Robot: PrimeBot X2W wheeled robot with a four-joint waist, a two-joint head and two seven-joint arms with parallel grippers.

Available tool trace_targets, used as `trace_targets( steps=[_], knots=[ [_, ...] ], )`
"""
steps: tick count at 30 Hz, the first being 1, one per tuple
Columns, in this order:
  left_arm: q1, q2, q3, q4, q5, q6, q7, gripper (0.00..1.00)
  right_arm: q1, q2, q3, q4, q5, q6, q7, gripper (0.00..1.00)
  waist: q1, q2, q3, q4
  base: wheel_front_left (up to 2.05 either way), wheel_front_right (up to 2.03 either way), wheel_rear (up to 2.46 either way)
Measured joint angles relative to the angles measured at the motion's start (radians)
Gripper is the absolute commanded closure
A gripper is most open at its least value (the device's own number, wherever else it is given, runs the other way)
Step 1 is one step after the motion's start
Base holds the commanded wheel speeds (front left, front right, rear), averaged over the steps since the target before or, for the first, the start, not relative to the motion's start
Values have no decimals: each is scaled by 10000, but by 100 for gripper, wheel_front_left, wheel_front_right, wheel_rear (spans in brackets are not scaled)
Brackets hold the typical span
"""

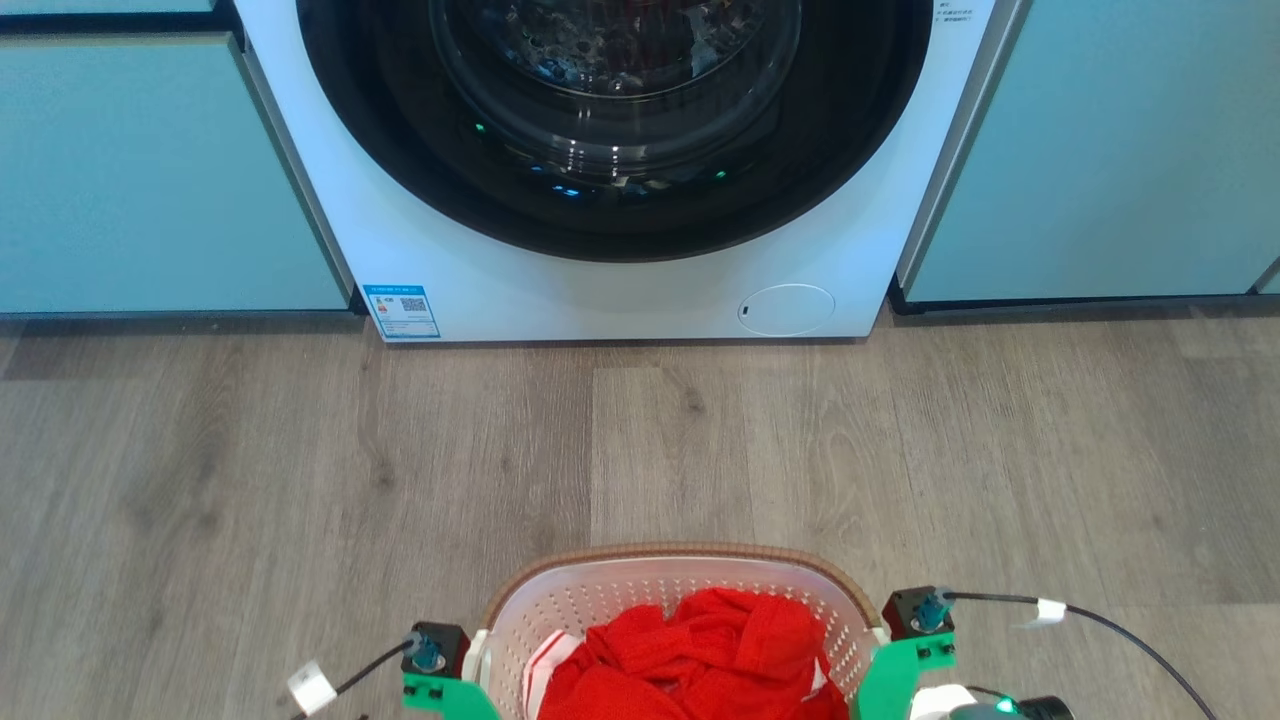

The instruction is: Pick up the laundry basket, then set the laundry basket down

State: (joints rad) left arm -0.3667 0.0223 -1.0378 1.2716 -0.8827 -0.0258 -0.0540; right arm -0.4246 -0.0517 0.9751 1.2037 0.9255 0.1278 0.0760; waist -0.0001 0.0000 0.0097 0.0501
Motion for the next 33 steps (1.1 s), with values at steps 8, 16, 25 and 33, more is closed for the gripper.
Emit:
trace_targets(
  steps=[8,16,25,33],
  knots=[
    [-17,0,-153,-4,-92,56,0,100,-72,0,205,63,138,0,-73,100,0,0,94,0,0,0,0],
    [-622,0,-188,-29,-105,117,-144,100,-768,4,291,190,176,0,-278,100,0,0,711,4,0,0,0],
    [-2035,-4,-192,-71,-105,286,-545,100,-2329,2,297,441,67,0,-700,100,0,0,2026,33,0,0,0],
    [-3265,2,-194,-221,-105,453,-886,100,-3712,-15,221,721,-203,0,-1026,100,1,0,3419,124,0,0,0]
  ],
)
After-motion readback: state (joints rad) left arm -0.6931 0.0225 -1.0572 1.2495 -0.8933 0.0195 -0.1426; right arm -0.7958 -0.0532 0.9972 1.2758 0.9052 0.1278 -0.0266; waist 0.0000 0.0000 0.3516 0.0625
